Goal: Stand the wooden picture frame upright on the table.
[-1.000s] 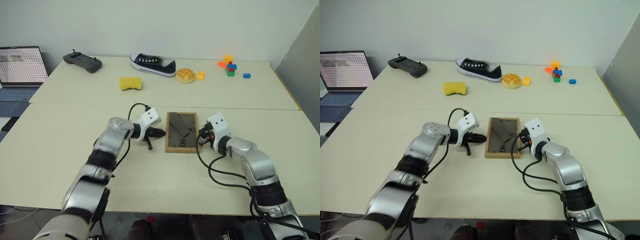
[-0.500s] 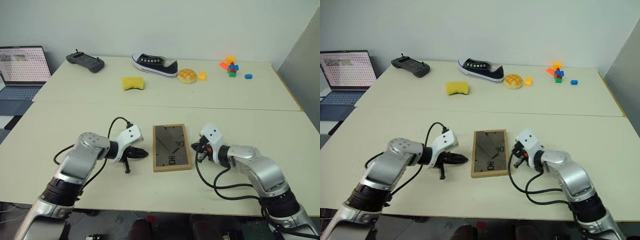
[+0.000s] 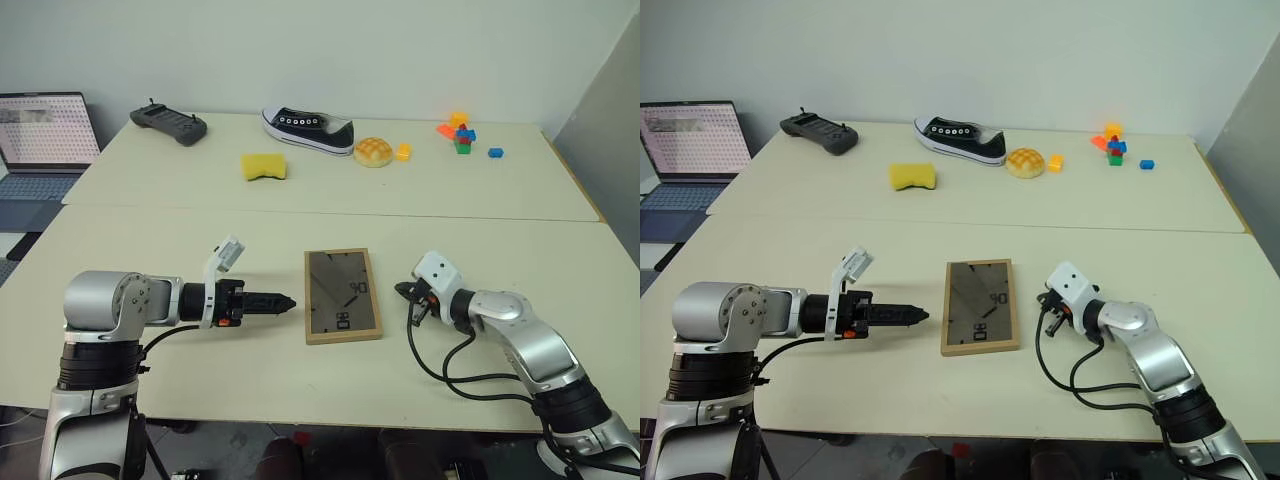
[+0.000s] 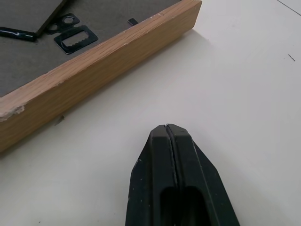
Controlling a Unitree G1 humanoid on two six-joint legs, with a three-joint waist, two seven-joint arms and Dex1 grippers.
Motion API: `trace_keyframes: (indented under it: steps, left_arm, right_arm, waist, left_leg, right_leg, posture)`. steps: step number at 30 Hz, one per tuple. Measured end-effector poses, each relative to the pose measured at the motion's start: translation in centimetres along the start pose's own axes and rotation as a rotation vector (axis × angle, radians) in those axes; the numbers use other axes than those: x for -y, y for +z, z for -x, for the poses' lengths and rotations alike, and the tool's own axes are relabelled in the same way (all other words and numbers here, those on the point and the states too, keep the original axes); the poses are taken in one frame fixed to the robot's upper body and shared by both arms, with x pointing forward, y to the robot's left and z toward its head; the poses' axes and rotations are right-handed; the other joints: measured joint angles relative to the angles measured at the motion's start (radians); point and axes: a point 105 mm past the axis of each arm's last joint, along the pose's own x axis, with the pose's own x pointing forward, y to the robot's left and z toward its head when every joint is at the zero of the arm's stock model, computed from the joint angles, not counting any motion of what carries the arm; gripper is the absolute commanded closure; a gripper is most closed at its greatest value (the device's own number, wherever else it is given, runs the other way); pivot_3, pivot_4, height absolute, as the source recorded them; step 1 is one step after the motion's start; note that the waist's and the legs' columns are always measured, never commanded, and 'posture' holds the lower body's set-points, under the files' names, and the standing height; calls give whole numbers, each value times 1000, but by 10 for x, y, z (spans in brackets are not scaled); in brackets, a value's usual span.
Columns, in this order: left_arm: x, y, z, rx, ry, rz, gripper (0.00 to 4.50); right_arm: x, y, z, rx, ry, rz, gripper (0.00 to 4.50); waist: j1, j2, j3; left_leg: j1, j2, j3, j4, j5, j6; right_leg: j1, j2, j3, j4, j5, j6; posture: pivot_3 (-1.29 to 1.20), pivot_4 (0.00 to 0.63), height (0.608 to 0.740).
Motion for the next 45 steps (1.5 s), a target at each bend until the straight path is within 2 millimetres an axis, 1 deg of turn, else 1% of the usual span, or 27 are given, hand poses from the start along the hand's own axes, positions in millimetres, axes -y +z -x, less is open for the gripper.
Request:
trace_keyframes:
  steps: [5, 6, 11, 16, 19, 21, 22, 27, 30, 33, 35, 36, 37, 38, 39, 40, 41, 43, 44, 45]
  left_arm:
    - [-3, -6, -15, 5, -19, 54, 73]
    - [-3, -9, -19, 1, -21, 64, 8]
    - [-4, -10, -27, 19, -22, 74, 8]
    - [1, -9, -44, 55, -60, 71, 8]
    - [7, -14, -48, 56, -66, 48, 8]
    - [7, -16, -49, 54, -64, 45, 365]
    - [6, -17, -48, 55, -61, 51, 467]
    - [0, -18, -43, 58, -53, 95, 1511]
    - [0, -19, -39, 48, -51, 102, 2170]
    - [4, -16, -33, 49, -70, 84, 2748]
    - [9, -15, -32, 50, -96, 74, 3130]
    - [13, -14, -32, 50, -111, 64, 3206]
    - [15, -13, -32, 51, -115, 54, 3213]
    - [17, -11, -33, 52, -118, 46, 3213]
    - [19, -9, -33, 55, -119, 36, 3213]
    - [23, -2, -34, 62, -118, 12, 3213]
    - [27, 3, -34, 68, -124, -6, 3213]
    - [36, 13, -34, 81, -144, -48, 3213]
    - [39, 18, -32, 92, -154, -73, 3213]
    - [41, 21, -30, 103, -156, -90, 3213]
  right_arm:
    - [-18, 7, -10, 32, 56, -8, 4500]
    - [-22, 8, -12, 36, 70, -7, 4500]
    - [-33, 12, -18, 39, 98, -35, 4500]
    - [-51, 20, -25, 51, 143, -62, 4500]
    - [-51, 20, -25, 46, 142, -67, 4500]
    - [-50, 19, -25, 43, 138, -66, 4500]
    - [-49, 18, -25, 41, 132, -66, 4500]
    - [-41, 16, -24, 39, 105, -65, 4500]
    - [-35, 14, -23, 39, 84, -69, 4500]
    - [-25, 13, -21, 30, 55, -68, 4500]
    - [-12, 15, -17, 28, 20, -74, 4500]
    - [-3, 19, -14, 38, 0, -78, 4500]
    - [7, 28, -11, 62, -26, -79, 4500]
    - [15, 37, -7, 86, -41, -84, 4143]
    - [22, 45, -4, 108, -43, -102, 4042]
    - [32, 62, 3, 157, -36, -140, 3791]
    - [36, 74, 8, 193, -20, -167, 3560]
    - [41, 104, 21, 287, 21, -193, 3128]
    - [36, 114, 26, 322, 98, -244, 2928]
    - [30, 119, 29, 337, 156, -273, 2661]
  waist:
    - [3, 0, 0]
    - [3, 0, 0]
    - [9, 0, -1]
    - [29, 2, -4]
    - [33, 2, -4]
    - [32, 2, -4]
    - [31, 2, -4]
    - [26, 2, -4]
    - [26, 2, -4]
    - [26, 2, -4]
    - [26, 2, -3]
    - [26, 2, -3]
    - [26, 2, -3]
    - [27, 2, -3]
    - [27, 2, -3]
    - [27, 1, -2]
    - [27, 1, -2]
    - [27, 1, -2]
    - [26, 1, -2]
    - [26, 1, -2]
  left_leg:
    - [0, 0, 0, 0, 0, 0]
    - [0, 0, 0, 0, 0, -1]
    - [1, -1, 0, 0, 0, -1]
    - [2, -2, 1, 1, 1, -1]
    - [1, -3, 1, 1, 1, -2]
    - [1, -3, 1, 1, 1, -2]
    - [1, -3, 1, 0, 1, -2]
    - [1, -2, 1, 0, 0, -1]
    - [1, -2, 0, 0, 1, -1]
    - [0, -2, 0, 0, 1, -1]
    - [0, -2, 1, 0, 1, -1]
    - [0, -2, 1, 0, 1, -1]
    - [0, -2, 1, 0, 1, -1]
    - [0, -2, 0, 0, 1, -1]
    - [0, -2, 0, 0, 1, -1]
    - [-1, -2, 0, 0, 1, -1]
    - [-1, -2, 0, 0, 1, -1]
    - [0, -2, 0, -1, 1, -2]
    - [-1, -1, 0, -1, 1, -2]
    - [-1, -1, 0, -2, 1, -3]
  right_leg:
    - [0, -1, 0, 0, 0, 0]
    - [0, -1, 0, 0, 0, 0]
    - [2, -1, 0, 0, 0, 0]
    - [3, -3, 0, 0, 0, 0]
    - [3, -4, 0, -3, 0, 0]
    - [3, -4, 0, -3, 0, 0]
    - [3, -3, 0, -3, 0, 0]
    - [3, -3, 0, -3, 0, 0]
    - [2, -2, 0, -2, 0, 0]
    - [2, -2, 0, -2, 0, 0]
    - [1, -3, 0, -2, 0, 0]
    - [1, -3, 0, -2, 0, 0]
    - [1, -3, 0, -2, 0, 0]
    - [1, -3, 0, -2, 0, 0]
    - [1, -2, 0, -2, 0, 0]
    - [1, -2, 0, -2, 0, 0]
    - [1, -2, 0, -2, 0, 0]
    - [1, -2, 0, -4, 0, 0]
    - [0, -2, -1, -4, 0, 0]
    - [0, -2, -1, -4, 0, 0]
  posture:
    - [0, 150, 740]
    - [0, 150, 740]
    - [0, 150, 740]
    - [0, 150, 740]
    - [0, 150, 740]
    - [0, 150, 740]
    - [0, 150, 740]
    - [0, 150, 740]
    - [0, 150, 740]
    - [0, 150, 740]
    - [0, 150, 740]
    - [0, 150, 740]
    - [0, 150, 740]
    - [0, 150, 740]
    - [0, 150, 740]
    - [0, 150, 740]
    - [0, 150, 740]
    - [0, 150, 740]
    - [0, 150, 740]
    - [0, 150, 740]
